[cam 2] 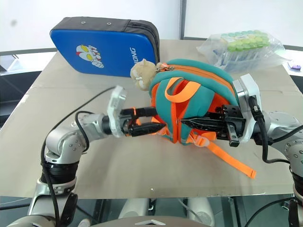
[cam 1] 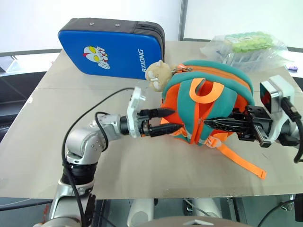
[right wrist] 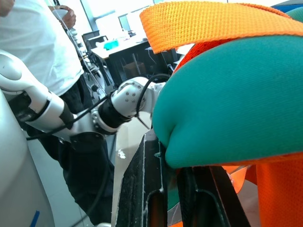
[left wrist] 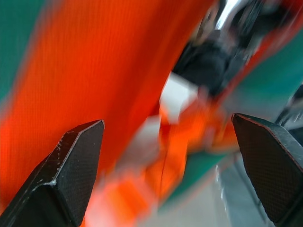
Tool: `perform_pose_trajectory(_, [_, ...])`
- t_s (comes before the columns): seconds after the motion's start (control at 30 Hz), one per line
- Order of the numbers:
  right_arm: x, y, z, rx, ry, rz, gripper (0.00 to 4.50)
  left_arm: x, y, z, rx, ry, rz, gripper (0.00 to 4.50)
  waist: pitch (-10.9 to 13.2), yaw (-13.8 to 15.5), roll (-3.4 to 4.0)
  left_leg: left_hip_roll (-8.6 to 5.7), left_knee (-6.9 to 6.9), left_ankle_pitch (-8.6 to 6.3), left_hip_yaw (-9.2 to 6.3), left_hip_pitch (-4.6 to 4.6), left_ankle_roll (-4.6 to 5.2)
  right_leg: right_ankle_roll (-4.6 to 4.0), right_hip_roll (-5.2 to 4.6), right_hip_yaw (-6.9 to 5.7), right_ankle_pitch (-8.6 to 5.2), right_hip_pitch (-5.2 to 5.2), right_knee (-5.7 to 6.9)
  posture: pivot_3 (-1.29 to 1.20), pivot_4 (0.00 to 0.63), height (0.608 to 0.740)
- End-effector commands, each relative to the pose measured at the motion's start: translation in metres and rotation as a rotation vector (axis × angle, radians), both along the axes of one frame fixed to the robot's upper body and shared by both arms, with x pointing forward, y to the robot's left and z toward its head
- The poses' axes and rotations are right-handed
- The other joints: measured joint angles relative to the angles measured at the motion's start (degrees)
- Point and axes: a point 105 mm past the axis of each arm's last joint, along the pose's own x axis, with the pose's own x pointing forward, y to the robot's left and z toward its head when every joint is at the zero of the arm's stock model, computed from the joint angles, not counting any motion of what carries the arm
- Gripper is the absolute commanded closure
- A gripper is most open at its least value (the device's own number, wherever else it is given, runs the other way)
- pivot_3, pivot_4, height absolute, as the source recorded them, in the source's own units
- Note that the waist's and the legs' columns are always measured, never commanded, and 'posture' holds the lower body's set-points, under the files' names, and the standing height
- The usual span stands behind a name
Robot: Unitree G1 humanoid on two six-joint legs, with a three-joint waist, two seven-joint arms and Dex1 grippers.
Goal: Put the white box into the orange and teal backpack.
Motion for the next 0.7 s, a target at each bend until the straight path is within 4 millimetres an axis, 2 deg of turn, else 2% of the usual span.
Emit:
perform_pose_trajectory(0.03, [-0.007, 0.000, 0.009, 0.008, -0.051, 0.000, 4.50, -0.005, 0.009, 0.028, -0.136, 0.010, -0.046, 0.09, 0.00, -0.06, 0.00, 0.01, -0.01, 0.00, -0.01, 0.00, 0.00, 0.00, 0.00, -0.01, 0.00, 0.00, 0.00, 0.00, 0.150, 0.740])
perform_pose_trajectory(0.13, [-0.008, -0.002, 0.008, 0.010, -0.050, -0.013, 4.50, 0.005, 0.027, 0.055, -0.258, 0.043, -0.011, 0.09, 0.02, 0.21, -0.03, 0.01, 0.04, 0.00, -0.04, -0.06, 0.00, 0.02, -0.01, -0.04, 0.00, -0.01, -0.01, 0.00, 0.150, 0.740])
perform_pose_trajectory(0.17, [-0.008, -0.002, 0.008, 0.012, -0.051, -0.017, 4.50, 0.010, 0.032, 0.054, -0.238, 0.056, 0.025, 0.09, 0.02, 0.27, -0.03, 0.00, 0.05, 0.00, -0.04, -0.06, 0.00, 0.02, -0.01, -0.05, 0.00, -0.01, -0.01, 0.00, 0.150, 0.740])
perform_pose_trajectory(0.27, [-0.008, -0.002, 0.008, 0.014, -0.054, -0.027, 4.50, 0.026, 0.048, 0.035, -0.124, 0.114, 0.150, 0.09, 0.01, 0.14, 0.00, -0.04, 0.04, 0.00, 0.01, -0.01, 0.00, 0.03, -0.03, 0.01, -0.01, 0.01, -0.01, 0.00, 0.150, 0.740])
perform_pose_trajectory(0.37, [-0.008, -0.002, 0.007, 0.015, -0.054, -0.034, 4.50, 0.032, 0.059, 0.037, -0.161, 0.182, 0.182, 0.09, 0.01, 0.18, -0.02, -0.03, 0.03, 0.00, 0.05, 0.00, 0.00, 0.02, -0.03, 0.04, -0.01, 0.01, -0.01, 0.00, 0.150, 0.740])
perform_pose_trajectory(0.53, [-0.008, -0.002, 0.007, 0.016, -0.055, -0.038, 4.50, 0.049, 0.055, 0.043, -0.171, 0.245, 0.241, 0.09, 0.02, 0.50, -0.03, -0.03, 0.04, 0.00, -0.04, -0.06, 0.00, 0.02, -0.04, -0.05, 0.00, 0.00, -0.02, 0.00, 0.150, 0.740])
perform_pose_trajectory(0.63, [-0.006, -0.002, 0.008, 0.016, -0.056, -0.040, 4.50, 0.060, 0.049, 0.053, -0.205, 0.252, 0.258, 0.09, 0.02, 0.39, -0.03, -0.05, 0.05, 0.00, -0.02, -0.06, 0.00, 0.02, -0.06, -0.01, 0.00, 0.01, -0.02, 0.00, 0.150, 0.740])
perform_pose_trajectory(0.7, [-0.006, -0.002, 0.008, 0.016, -0.056, -0.040, 4.50, 0.060, 0.040, 0.063, -0.237, 0.254, 0.208, 0.09, 0.02, 0.32, -0.03, -0.06, 0.05, 0.00, 0.01, -0.05, 0.00, 0.02, -0.06, 0.01, 0.00, 0.01, -0.02, 0.00, 0.150, 0.740])
